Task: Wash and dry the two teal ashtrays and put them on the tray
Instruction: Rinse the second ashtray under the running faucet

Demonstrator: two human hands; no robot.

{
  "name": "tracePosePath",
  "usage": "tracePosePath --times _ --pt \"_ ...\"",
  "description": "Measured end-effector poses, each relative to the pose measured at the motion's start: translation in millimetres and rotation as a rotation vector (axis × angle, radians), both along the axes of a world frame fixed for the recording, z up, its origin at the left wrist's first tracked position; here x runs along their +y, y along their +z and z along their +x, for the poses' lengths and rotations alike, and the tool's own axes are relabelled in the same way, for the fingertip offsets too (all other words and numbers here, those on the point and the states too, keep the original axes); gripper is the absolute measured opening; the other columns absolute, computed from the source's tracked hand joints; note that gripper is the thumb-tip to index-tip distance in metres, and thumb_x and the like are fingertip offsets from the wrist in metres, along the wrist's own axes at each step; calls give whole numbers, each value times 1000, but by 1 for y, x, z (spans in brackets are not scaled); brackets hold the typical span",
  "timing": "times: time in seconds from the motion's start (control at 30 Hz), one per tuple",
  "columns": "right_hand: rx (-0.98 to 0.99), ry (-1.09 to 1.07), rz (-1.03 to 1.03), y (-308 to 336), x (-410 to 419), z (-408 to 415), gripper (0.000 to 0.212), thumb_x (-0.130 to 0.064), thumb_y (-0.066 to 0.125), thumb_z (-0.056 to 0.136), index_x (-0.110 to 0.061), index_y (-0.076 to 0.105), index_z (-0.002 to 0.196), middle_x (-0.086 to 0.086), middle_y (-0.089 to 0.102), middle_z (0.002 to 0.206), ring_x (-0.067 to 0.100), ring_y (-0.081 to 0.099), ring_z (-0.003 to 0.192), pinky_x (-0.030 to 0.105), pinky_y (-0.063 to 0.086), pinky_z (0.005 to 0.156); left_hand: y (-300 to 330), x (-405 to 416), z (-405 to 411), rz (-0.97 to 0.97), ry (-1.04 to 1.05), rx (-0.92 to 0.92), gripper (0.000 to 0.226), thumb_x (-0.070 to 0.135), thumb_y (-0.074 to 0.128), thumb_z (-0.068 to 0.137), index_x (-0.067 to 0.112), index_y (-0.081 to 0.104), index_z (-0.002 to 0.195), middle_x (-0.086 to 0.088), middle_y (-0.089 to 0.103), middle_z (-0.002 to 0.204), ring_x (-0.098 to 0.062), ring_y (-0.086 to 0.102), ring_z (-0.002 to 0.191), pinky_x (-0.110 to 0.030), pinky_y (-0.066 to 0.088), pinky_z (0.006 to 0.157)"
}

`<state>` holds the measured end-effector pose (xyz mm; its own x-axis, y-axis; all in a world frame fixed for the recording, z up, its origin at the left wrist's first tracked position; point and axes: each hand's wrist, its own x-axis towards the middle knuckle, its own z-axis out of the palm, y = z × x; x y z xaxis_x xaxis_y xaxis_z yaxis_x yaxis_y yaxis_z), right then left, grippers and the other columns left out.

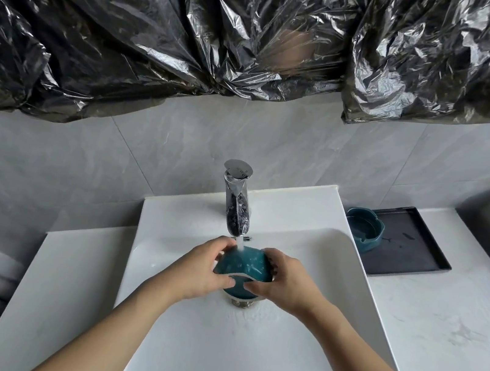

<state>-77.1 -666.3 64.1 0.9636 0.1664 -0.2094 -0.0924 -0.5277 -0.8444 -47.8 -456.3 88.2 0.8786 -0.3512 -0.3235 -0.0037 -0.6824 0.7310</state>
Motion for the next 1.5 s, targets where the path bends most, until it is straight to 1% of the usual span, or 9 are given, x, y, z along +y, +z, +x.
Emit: tracePosePath --times 0.17,0.43,0.57,0.63,0.83,1.0,1.1,1.27,1.5 --pt "15 -23 102 -3 -2 -2 62 -28 81 74 -22 52 128 -7 64 114 11 65 99 29 53 92 -1 6 0 -147 104 76 55 22 78 71 36 54 118 11 60 124 -13 61 115 -32 51 98" --pt "-28 9 17 -1 0 -1 56 -45 75 62 -25 60 112 -6 69 96 13 67 86 37 56 82 -5 3 -3 -104 65 40 60 14 77 77 49 49 116 20 58 122 -9 62 105 -26 51 94" --pt "-15 -33 87 0 0 0 67 -38 80 70 -25 50 129 -7 63 114 13 64 102 34 53 94 -7 8 -3 -311 164 149 58 3 75 77 34 54 121 3 61 125 -15 67 99 -31 56 86" --pt "10 -29 75 -4 -2 -1 58 -39 78 69 -25 54 120 -7 66 109 13 65 99 37 54 91 -7 6 -6 -409 226 218 56 -4 73 80 27 53 122 -4 61 124 -17 67 100 -34 58 83" --pt "-62 -5 5 3 1 0 51 -40 76 67 -22 61 112 -6 68 93 13 65 84 37 55 80 -4 1 -1 -172 92 85 58 18 78 74 45 51 118 15 60 124 -4 64 105 -26 53 93" --pt "-35 -65 125 3 2 -3 67 -34 82 73 -27 48 131 -15 58 111 8 62 97 15 51 85 -6 6 -3 -392 215 212 59 8 77 71 24 56 124 1 64 125 -21 67 110 -34 55 92" --pt "63 -102 227 -7 -2 -5 59 -34 85 68 -25 56 118 -10 66 109 10 67 98 33 55 91 -10 6 -8 -528 331 361 52 -6 71 83 18 55 126 -9 63 127 -24 67 110 -37 58 87" --pt "14 -151 215 -1 3 -5 31 -30 81 70 -29 65 96 -10 72 90 4 68 80 30 58 79 -15 3 -14 -591 340 480 57 -9 63 89 25 51 133 -8 66 126 -32 65 116 -46 56 92" --pt "-157 -55 25 19 12 0 32 -36 75 74 -18 66 99 -5 65 80 9 56 71 21 44 63 -8 5 -9 -544 303 478 60 13 73 79 22 52 134 -6 68 127 -30 67 114 -45 53 98"
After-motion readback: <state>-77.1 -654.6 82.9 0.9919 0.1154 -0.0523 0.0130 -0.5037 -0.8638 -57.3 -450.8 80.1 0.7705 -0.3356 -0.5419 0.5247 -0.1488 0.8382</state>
